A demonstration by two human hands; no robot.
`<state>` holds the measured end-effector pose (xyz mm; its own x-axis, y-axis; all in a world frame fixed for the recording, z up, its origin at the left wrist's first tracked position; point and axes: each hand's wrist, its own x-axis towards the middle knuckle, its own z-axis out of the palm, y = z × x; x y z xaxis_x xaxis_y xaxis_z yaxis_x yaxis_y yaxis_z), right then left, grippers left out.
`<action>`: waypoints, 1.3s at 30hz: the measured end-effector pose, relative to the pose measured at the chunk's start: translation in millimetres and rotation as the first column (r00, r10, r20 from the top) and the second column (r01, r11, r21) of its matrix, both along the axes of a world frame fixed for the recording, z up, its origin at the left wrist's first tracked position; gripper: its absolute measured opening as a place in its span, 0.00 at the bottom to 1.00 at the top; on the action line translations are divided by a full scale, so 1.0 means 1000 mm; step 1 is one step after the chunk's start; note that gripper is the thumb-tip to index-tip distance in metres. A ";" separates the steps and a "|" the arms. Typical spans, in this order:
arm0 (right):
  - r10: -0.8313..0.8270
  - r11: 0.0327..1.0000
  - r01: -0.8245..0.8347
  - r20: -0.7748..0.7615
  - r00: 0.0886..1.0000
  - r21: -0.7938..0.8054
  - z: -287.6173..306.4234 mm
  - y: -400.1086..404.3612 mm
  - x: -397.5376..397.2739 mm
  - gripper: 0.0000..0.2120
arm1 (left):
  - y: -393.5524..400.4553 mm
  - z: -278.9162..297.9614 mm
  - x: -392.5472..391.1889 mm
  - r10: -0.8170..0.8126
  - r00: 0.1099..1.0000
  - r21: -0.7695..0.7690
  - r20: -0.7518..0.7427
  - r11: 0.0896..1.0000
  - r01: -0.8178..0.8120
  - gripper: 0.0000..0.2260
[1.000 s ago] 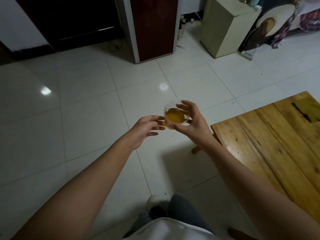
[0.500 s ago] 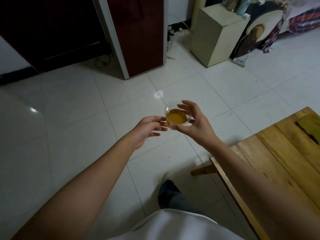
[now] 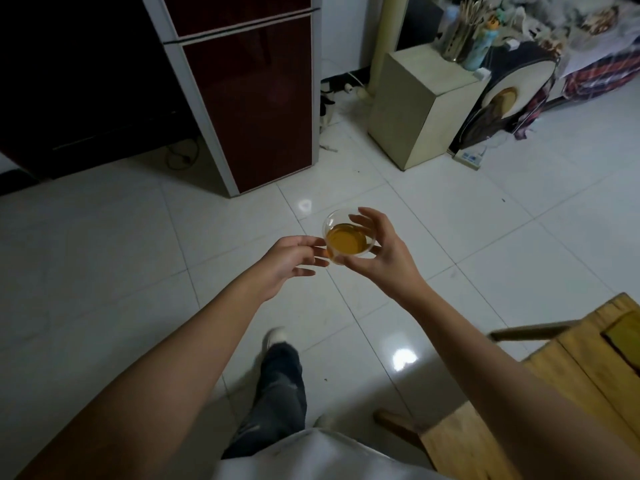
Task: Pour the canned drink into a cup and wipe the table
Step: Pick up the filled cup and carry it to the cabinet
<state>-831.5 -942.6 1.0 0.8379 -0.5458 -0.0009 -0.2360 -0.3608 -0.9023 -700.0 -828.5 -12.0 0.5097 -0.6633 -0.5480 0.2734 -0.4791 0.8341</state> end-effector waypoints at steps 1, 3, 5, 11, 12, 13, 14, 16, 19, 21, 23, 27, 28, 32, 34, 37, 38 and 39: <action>-0.008 1.000 0.008 0.000 1.000 -0.006 -0.001 -0.010 0.013 0.36 | -0.012 0.000 0.015 -0.018 1.000 -0.004 0.003 1.000 0.018 0.13; -0.030 0.999 0.030 0.000 1.000 -0.011 -0.003 -0.031 0.041 0.36 | -0.036 0.000 0.047 -0.049 0.999 0.000 0.012 0.999 0.049 0.12; -0.055 0.998 0.055 0.003 0.998 -0.014 -0.004 -0.052 0.072 0.36 | -0.060 0.000 0.081 -0.075 0.997 -0.001 0.021 0.997 0.075 0.11; -0.161 0.987 0.161 0.010 0.987 -0.018 0.002 -0.112 0.167 0.36 | -0.136 0.008 0.183 -0.169 0.985 0.003 0.044 0.986 0.169 0.11; -0.177 0.984 0.177 0.008 0.984 -0.015 0.004 -0.122 0.180 0.36 | -0.148 0.010 0.198 -0.187 0.981 0.001 0.043 0.982 0.187 0.11; -0.191 0.981 0.191 0.008 0.981 -0.012 0.005 -0.132 0.192 0.36 | -0.160 0.011 0.211 -0.200 0.979 -0.003 0.042 0.980 0.200 0.11; -0.203 0.979 0.203 0.013 0.979 -0.012 0.007 -0.142 0.203 0.36 | -0.172 0.012 0.224 -0.211 0.977 -0.011 0.042 0.977 0.212 0.12; -0.229 0.973 0.229 0.013 0.973 -0.014 0.009 -0.162 0.221 0.36 | -0.196 0.014 0.244 -0.237 0.971 -0.017 0.039 0.971 0.238 0.12; -0.269 0.963 0.269 0.001 0.963 -0.015 0.008 -0.192 0.244 0.36 | -0.231 0.014 0.268 -0.276 0.960 -0.022 0.037 0.961 0.277 0.13; -0.291 0.957 0.291 -0.003 0.957 -0.015 0.006 -0.214 0.255 0.36 | -0.256 0.013 0.280 -0.288 0.957 -0.022 0.034 0.957 0.288 0.12; -0.307 0.952 0.307 -0.008 0.952 -0.016 0.002 -0.237 0.265 0.36 | -0.280 0.011 0.291 -0.305 0.952 -0.017 0.033 0.952 0.306 0.12; -0.331 0.944 0.331 0.002 0.944 -0.004 -0.005 -0.290 0.285 0.36 | -0.339 0.006 0.312 -0.327 0.945 -0.001 0.035 0.945 0.327 0.11; -0.340 0.940 0.340 0.011 0.940 0.004 -0.006 -0.305 0.290 0.36 | -0.357 0.006 0.318 -0.332 0.942 0.005 0.043 0.943 0.332 0.11; -0.369 0.930 0.369 0.035 0.929 0.005 -0.005 -0.373 0.310 0.36 | -0.431 0.008 0.339 -0.362 0.930 0.011 0.057 0.932 0.362 0.12; -0.372 0.928 0.373 0.036 0.927 -0.007 -0.003 -0.407 0.318 0.36 | -0.467 0.011 0.348 -0.378 0.924 0.021 0.064 0.926 0.378 0.12; -0.372 0.928 0.373 0.036 0.928 -0.022 -0.001 -0.457 0.329 0.35 | -0.517 0.011 0.360 -0.381 0.922 0.017 0.066 0.924 0.381 0.13; -0.376 0.926 0.377 0.037 0.926 -0.022 -0.001 -0.472 0.333 0.35 | -0.533 0.011 0.363 -0.380 0.923 0.011 0.059 0.925 0.380 0.13; -0.380 0.924 0.381 0.033 0.924 -0.019 -0.001 -0.486 0.336 0.35 | -0.547 0.010 0.366 -0.380 0.924 0.006 0.049 0.925 0.380 0.14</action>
<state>-495.2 -1428.8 0.4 0.5665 -0.8233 0.0371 -0.3350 -0.2712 -0.9023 -333.7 -1375.4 -2.0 0.2449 -0.8142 -0.5264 0.0309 -0.5362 0.8436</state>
